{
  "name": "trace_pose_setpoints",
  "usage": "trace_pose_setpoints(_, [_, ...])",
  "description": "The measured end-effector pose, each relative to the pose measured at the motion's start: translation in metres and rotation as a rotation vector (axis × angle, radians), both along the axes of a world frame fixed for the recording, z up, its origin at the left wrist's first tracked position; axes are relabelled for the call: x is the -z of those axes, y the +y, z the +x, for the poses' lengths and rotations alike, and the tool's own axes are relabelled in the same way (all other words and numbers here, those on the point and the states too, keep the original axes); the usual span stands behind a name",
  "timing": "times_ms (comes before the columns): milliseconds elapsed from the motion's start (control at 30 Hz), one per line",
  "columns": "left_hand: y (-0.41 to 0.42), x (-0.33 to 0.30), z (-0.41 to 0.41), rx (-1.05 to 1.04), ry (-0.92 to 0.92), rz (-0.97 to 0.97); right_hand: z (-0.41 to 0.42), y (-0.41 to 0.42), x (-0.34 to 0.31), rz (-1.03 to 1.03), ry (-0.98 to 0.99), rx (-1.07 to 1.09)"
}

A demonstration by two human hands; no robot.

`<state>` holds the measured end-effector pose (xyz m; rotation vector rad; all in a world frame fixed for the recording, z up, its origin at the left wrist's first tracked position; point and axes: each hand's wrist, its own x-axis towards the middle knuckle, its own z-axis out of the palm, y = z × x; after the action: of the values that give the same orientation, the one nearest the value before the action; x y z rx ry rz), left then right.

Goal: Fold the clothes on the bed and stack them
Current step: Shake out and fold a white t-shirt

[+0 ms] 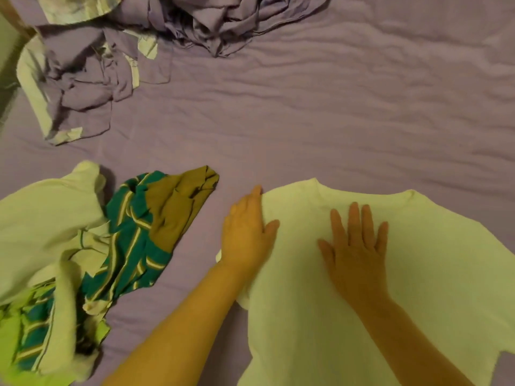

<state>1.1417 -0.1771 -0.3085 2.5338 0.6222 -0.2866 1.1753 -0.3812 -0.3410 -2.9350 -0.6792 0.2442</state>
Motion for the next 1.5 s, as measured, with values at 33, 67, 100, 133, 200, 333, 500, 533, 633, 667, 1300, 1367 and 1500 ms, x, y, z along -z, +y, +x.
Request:
trace_pose_setpoints(33, [0.008,-0.003,0.006,-0.088,0.052,-0.134,-0.004,0.012,-0.003,0.026,0.001,-0.078])
trace_pose_setpoints(67, [0.016,-0.007,0.011,-0.156,0.105,-0.255,-0.009,0.024,-0.004,0.049,0.009,-0.174])
trace_pose_setpoints(100, [0.024,-0.009,0.015,-0.181,0.149,-0.356,-0.013,0.034,-0.004,0.056,0.025,-0.248])
trace_pose_setpoints(133, [0.029,-0.013,0.017,-0.169,0.182,-0.414,-0.015,0.042,-0.004,0.044,0.04,-0.279])
trace_pose_setpoints(200, [0.036,-0.019,0.016,-0.054,0.169,-0.467,-0.013,0.049,0.0,0.001,0.044,-0.255])
trace_pose_setpoints(333, [0.037,-0.032,0.008,0.101,0.132,-0.557,-0.011,0.051,0.0,-0.031,0.077,-0.228])
trace_pose_setpoints(500, [0.043,-0.041,-0.005,0.2,0.376,-0.53,-0.007,0.051,-0.002,-0.073,0.098,-0.235])
trace_pose_setpoints(533, [0.047,-0.044,-0.007,0.228,0.441,-0.481,-0.007,0.052,-0.003,-0.087,0.097,-0.234])
trace_pose_setpoints(633, [0.065,-0.05,-0.012,0.104,0.508,-0.561,-0.01,0.055,-0.003,-0.122,0.106,-0.204])
trace_pose_setpoints(667, [0.071,-0.051,-0.014,0.025,0.476,-0.634,-0.011,0.057,-0.003,-0.132,0.11,-0.188])
trace_pose_setpoints(1300, [0.038,-0.003,-0.082,0.028,-0.159,0.293,-0.063,0.056,-0.007,-0.081,0.044,-0.283])
trace_pose_setpoints(1367, [0.02,0.003,-0.105,-0.025,-0.24,0.283,-0.082,0.037,-0.003,-0.076,0.085,-0.36])
trace_pose_setpoints(1500, [-0.013,0.002,-0.144,-0.295,-0.254,0.041,-0.095,-0.003,-0.005,-0.177,0.101,-0.204])
